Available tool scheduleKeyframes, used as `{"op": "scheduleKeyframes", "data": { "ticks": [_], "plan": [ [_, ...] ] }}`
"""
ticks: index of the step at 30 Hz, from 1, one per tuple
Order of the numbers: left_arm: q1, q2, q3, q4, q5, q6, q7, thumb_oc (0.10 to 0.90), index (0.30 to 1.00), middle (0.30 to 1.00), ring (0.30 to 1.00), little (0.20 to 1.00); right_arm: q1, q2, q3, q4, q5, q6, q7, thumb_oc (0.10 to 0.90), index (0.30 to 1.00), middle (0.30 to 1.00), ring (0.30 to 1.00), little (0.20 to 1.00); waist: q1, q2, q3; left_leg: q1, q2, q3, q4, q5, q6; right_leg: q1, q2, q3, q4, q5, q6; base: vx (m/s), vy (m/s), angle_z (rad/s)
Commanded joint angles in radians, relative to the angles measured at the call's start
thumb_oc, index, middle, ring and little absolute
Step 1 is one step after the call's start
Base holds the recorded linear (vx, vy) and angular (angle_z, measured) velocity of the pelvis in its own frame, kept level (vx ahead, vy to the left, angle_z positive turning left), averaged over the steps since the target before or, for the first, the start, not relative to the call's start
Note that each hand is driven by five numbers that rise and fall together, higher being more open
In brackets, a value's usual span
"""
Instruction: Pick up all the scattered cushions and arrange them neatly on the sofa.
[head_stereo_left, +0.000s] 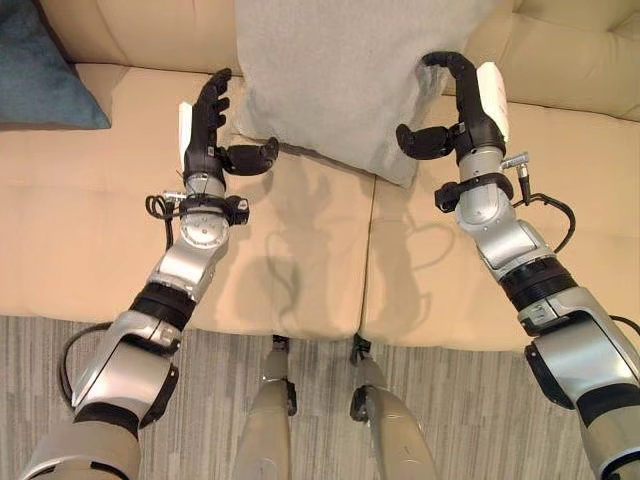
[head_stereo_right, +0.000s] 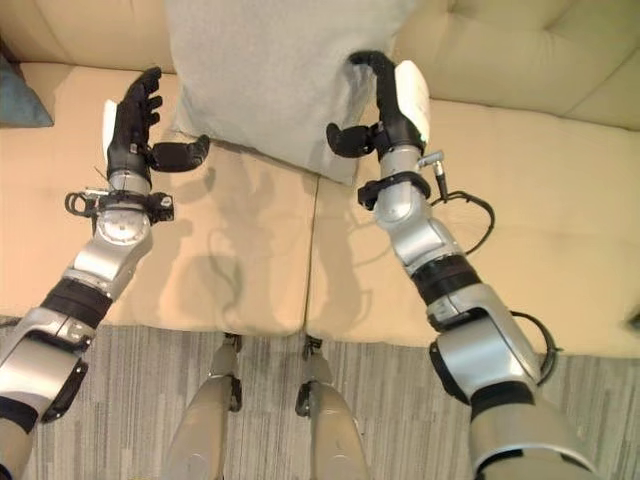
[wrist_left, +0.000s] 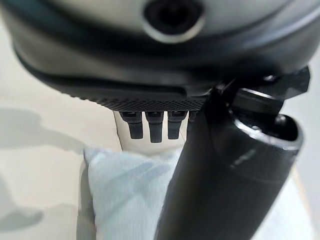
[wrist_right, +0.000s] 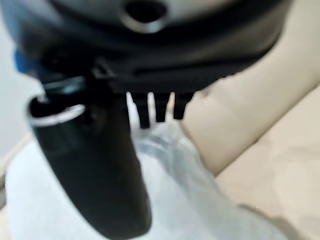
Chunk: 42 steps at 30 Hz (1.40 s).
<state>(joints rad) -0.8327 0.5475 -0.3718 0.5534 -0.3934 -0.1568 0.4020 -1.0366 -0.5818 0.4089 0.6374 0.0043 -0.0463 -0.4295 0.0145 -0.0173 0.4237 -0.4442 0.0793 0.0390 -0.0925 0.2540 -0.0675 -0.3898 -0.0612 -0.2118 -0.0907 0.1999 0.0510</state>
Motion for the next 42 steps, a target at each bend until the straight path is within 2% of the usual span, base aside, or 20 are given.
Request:
{"op": "scheduleKeyframes", "data": {
  "ticks": [1, 3, 5, 8, 10, 15, 20, 24, 28, 33, 34, 35, 36, 42],
  "plan": [
    [0.032, -0.006, 0.062, 0.005, -0.017, -0.106, -0.007, 0.800, 0.900, 0.900, 0.900, 0.900, 0.021, -0.098, -0.029, -0.089, -0.020, -0.070, -0.028, 0.800, 0.900, 0.900, 0.900, 0.900, 0.001, 0.005, -0.176, 0.074, -0.014, -0.006, 0.005, -0.133, -0.035, 0.051, -0.021, -0.003, 0.050, -0.139, 0.059, 0.01, 0.008, -0.06],
    [0.067, 0.006, 0.082, -0.008, -0.027, -0.108, -0.017, 0.800, 0.900, 0.900, 0.900, 0.900, 0.048, -0.109, -0.048, -0.107, -0.018, -0.072, -0.022, 0.800, 0.900, 0.900, 0.900, 0.900, 0.001, 0.005, -0.178, 0.082, -0.013, -0.004, 0.005, -0.134, -0.035, 0.058, -0.021, -0.003, 0.050, -0.141, 0.058, 0.00, 0.004, -0.02],
    [0.207, 0.045, 0.160, -0.070, -0.032, -0.102, -0.046, 0.800, 0.900, 0.900, 0.900, 0.900, 0.196, -0.141, -0.141, -0.189, 0.004, -0.084, 0.007, 0.800, 0.900, 0.900, 0.900, 0.900, -0.004, 0.006, -0.194, 0.118, -0.012, 0.005, 0.005, -0.143, -0.033, 0.095, -0.022, 0.000, 0.052, -0.150, 0.056, 0.01, 0.005, 0.02],
    [0.266, 0.061, 0.185, -0.095, -0.012, -0.099, -0.060, 0.800, 0.900, 0.900, 0.900, 0.900, 0.268, -0.145, -0.175, -0.221, 0.013, -0.092, 0.027, 0.800, 0.900, 0.900, 0.900, 0.900, -0.005, 0.004, -0.199, 0.136, -0.012, 0.011, 0.005, -0.147, -0.032, 0.117, -0.022, -0.002, 0.049, -0.151, 0.057, 0.01, 0.001, 0.03],
    [0.324, 0.069, 0.211, -0.119, 0.018, -0.090, -0.076, 0.800, 0.900, 0.900, 0.900, 0.900, 0.351, -0.126, -0.201, -0.226, 0.026, -0.097, 0.062, 0.800, 0.900, 0.900, 0.900, 0.900, -0.005, 0.002, -0.201, 0.162, -0.011, 0.019, 0.005, -0.155, -0.027, 0.140, -0.024, -0.006, 0.050, -0.155, 0.059, 0.02, -0.003, 0.05],
    [0.423, 0.078, 0.218, -0.193, 0.086, -0.085, -0.103, 0.800, 0.900, 0.900, 0.900, 0.900, 0.413, -0.060, -0.207, -0.189, 0.079, -0.091, 0.104, 0.800, 0.900, 0.900, 0.900, 0.900, 0.003, 0.005, -0.190, 0.178, -0.011, 0.027, 0.005, -0.161, -0.019, 0.145, -0.031, -0.006, 0.064, -0.164, 0.058, 0.00, -0.001, 0.01],
    [0.518, 0.055, 0.231, -0.262, 0.091, -0.090, -0.138, 0.800, 0.900, 0.900, 0.900, 0.900, 0.415, -0.002, -0.207, -0.154, 0.122, -0.087, 0.113, 0.800, 0.900, 0.900, 0.900, 0.900, 0.020, 0.014, -0.178, 0.163, -0.015, 0.026, 0.005, -0.158, -0.013, 0.123, -0.038, -0.005, 0.081, -0.168, 0.055, -0.01, 0.007, -0.04],
    [0.616, -0.006, 0.252, -0.281, 0.013, -0.097, -0.177, 0.800, 0.900, 0.900, 0.900, 0.900, 0.395, 0.055, -0.222, -0.102, 0.152, -0.084, 0.100, 0.800, 0.900, 0.900, 0.900, 0.900, 0.047, 0.028, -0.166, 0.134, -0.022, 0.016, 0.005, -0.148, -0.011, 0.095, -0.046, -0.013, 0.098, -0.172, 0.052, 0.00, -0.004, 0.01],
    [0.778, -0.047, 0.276, -0.293, -0.082, -0.100, -0.241, 0.800, 0.900, 0.900, 0.900, 0.900, 0.333, 0.112, -0.276, -0.019, 0.228, -0.099, 0.062, 0.800, 0.900, 0.900, 0.900, 0.900, 0.099, 0.054, -0.155, 0.110, -0.028, 0.002, 0.005, -0.139, -0.014, 0.080, -0.053, -0.026, 0.102, -0.176, 0.049, 0.05, -0.016, 0.09],
    [0.857, -0.049, 0.271, -0.281, -0.126, -0.104, -0.282, 0.800, 0.900, 0.900, 0.900, 0.900, 0.241, 0.113, -0.270, 0.058, 0.299, -0.118, 0.057, 0.800, 0.900, 0.900, 0.900, 0.900, 0.147, 0.071, -0.146, 0.086, -0.032, -0.012, 0.005, -0.131, -0.023, 0.078, -0.051, -0.046, 0.073, -0.164, 0.050, 0.06, -0.029, 0.29],
    [0.861, -0.046, 0.271, -0.279, -0.129, -0.108, -0.285, 0.800, 0.900, 0.900, 0.900, 0.900, 0.209, 0.106, -0.256, 0.075, 0.299, -0.123, 0.057, 0.770, 0.855, 0.855, 0.855, 0.855, 0.162, 0.073, -0.143, 0.077, -0.033, -0.018, 0.005, -0.129, -0.027, 0.078, -0.048, -0.049, 0.061, -0.159, 0.053, 0.05, -0.040, 0.27],
    [0.859, -0.048, 0.266, -0.278, -0.131, -0.109, -0.289, 0.800, 0.900, 0.900, 0.900, 0.900, 0.198, 0.101, -0.249, 0.075, 0.296, -0.123, 0.057, 0.558, 0.538, 0.538, 0.538, 0.538, 0.167, 0.074, -0.143, 0.071, -0.034, -0.022, 0.005, -0.127, -0.028, 0.078, -0.047, -0.052, 0.055, -0.159, 0.053, 0.05, -0.040, 0.25],
    [0.859, -0.048, 0.263, -0.280, -0.132, -0.111, -0.291, 0.800, 0.900, 0.900, 0.900, 0.900, 0.194, 0.098, -0.247, 0.067, 0.295, -0.125, 0.058, 0.400, 0.300, 0.300, 0.300, 0.300, 0.171, 0.076, -0.142, 0.068, -0.034, -0.026, 0.005, -0.126, -0.029, 0.078, -0.045, -0.054, 0.052, -0.159, 0.054, 0.05, -0.045, 0.30],
    [0.853, -0.041, 0.251, -0.304, -0.136, -0.105, -0.309, 0.800, 0.900, 0.900, 0.900, 0.900, 0.198, 0.039, -0.268, 0.008, 0.287, -0.147, 0.047, 0.400, 0.300, 0.300, 0.300, 0.300, 0.176, 0.071, -0.146, 0.049, -0.045, -0.048, 0.005, -0.128, -0.036, 0.083, -0.037, -0.066, 0.033, -0.160, 0.056, 0.04, -0.032, 0.08]
  ]
}}
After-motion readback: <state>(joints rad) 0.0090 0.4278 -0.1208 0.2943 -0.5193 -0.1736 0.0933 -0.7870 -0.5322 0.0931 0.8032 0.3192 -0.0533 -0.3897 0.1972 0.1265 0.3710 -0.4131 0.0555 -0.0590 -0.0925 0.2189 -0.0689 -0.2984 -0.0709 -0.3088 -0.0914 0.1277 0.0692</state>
